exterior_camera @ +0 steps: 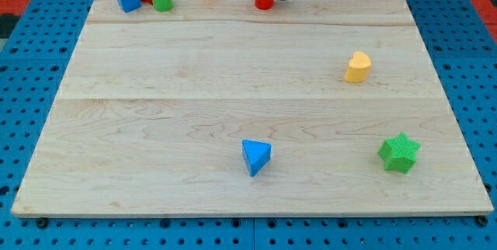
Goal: Move your arm towards the yellow heart
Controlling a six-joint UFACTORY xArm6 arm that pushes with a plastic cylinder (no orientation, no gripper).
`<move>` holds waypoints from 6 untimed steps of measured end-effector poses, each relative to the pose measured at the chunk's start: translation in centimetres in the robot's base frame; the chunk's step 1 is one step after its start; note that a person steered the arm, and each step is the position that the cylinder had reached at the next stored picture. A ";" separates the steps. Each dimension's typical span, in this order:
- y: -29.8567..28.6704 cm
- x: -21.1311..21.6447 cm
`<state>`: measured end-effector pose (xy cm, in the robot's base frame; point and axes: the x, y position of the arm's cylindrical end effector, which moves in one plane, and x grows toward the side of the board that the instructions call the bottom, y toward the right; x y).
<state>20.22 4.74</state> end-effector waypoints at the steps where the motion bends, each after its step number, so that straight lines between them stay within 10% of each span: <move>1: -5.7 -0.5; 2: -9.2 -0.9; 6: 12.1 10.6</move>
